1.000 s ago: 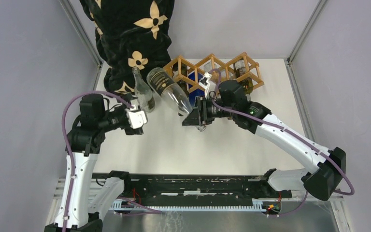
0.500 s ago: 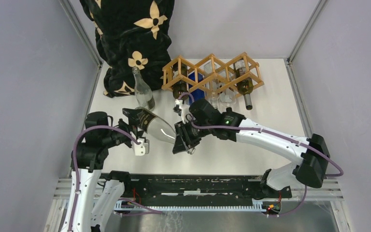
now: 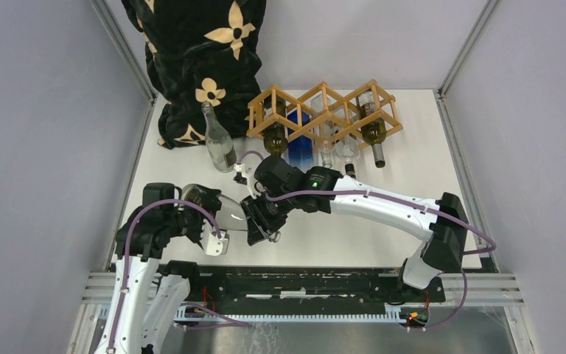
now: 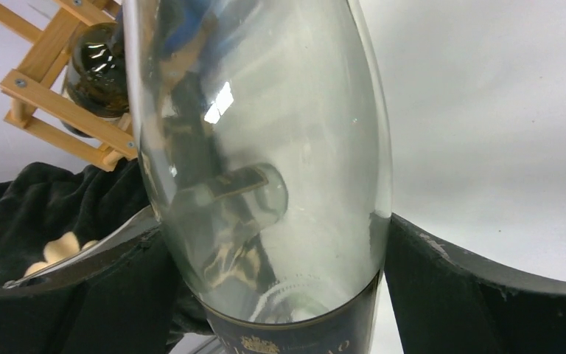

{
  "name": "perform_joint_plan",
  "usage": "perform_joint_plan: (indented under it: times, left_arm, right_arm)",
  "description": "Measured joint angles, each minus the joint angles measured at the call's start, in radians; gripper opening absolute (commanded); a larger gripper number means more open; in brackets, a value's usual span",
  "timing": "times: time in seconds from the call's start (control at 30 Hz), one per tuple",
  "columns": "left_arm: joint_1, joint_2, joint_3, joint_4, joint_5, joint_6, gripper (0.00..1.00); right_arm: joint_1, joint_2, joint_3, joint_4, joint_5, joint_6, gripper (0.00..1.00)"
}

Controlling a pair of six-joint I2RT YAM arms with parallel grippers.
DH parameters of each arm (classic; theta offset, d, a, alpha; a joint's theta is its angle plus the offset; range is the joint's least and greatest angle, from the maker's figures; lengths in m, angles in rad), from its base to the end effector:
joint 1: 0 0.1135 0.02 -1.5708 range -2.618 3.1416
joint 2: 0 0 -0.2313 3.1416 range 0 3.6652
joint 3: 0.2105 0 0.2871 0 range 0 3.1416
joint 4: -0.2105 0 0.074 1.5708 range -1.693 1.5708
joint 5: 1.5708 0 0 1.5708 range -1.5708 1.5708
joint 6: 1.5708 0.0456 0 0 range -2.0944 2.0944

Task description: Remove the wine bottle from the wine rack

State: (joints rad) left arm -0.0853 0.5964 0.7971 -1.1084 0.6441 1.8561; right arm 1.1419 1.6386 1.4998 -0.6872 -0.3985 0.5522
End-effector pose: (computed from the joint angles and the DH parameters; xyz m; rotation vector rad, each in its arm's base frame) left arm 0.1569 -0.0409 0.2711 1.9947 1.0530 0.1239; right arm 0.1505 0.3717 0.2795 -0.9891 2.5236 1.1522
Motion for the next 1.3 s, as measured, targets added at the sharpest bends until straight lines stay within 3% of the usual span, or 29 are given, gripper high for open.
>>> perform_joint_plan:
  times: [0.27, 0.47, 0.53, 0.57, 0.67, 0.77, 0.83, 1.03, 1.3]
  left_arm:
    - [0.000, 0.040, -0.019, -0.001, -0.005, -0.053, 0.96]
    - [0.000, 0.063, -0.021, 0.005, -0.005, -0.095, 1.00]
    - [0.000, 0.063, -0.025, 0.010, -0.008, -0.100, 0.96]
    - [0.000, 0.064, -0.028, 0.010, -0.010, -0.105, 0.90]
    - [0.000, 0.068, -0.030, 0.015, -0.009, -0.125, 0.68]
    - [-0.001, 0.072, -0.030, 0.031, -0.009, -0.146, 0.20]
    - [-0.003, 0.076, -0.032, 0.043, -0.016, -0.180, 0.04]
    - [-0.011, 0.082, -0.060, 0.100, 0.013, -0.410, 0.02]
    - [-0.006, 0.082, -0.064, 0.237, 0.075, -0.787, 0.02]
  right_arm:
    - [0.019, 0.033, 0.037, -0.037, 0.003, -0.040, 0.00]
    - [0.027, 0.058, 0.090, -0.068, 0.000, -0.065, 0.00]
    - [0.026, 0.071, 0.110, -0.084, 0.002, -0.069, 0.00]
    - [0.026, 0.076, 0.120, -0.093, 0.002, -0.072, 0.04]
    - [0.026, 0.083, 0.129, -0.106, 0.004, -0.079, 0.36]
    - [0.023, 0.085, 0.135, -0.116, 0.011, -0.091, 0.61]
    - [0.021, 0.082, 0.136, -0.103, 0.014, -0.109, 0.72]
    - [-0.010, -0.032, 0.054, 0.086, 0.082, -0.134, 0.90]
    - [-0.068, -0.230, -0.115, 0.299, 0.135, -0.077, 0.96]
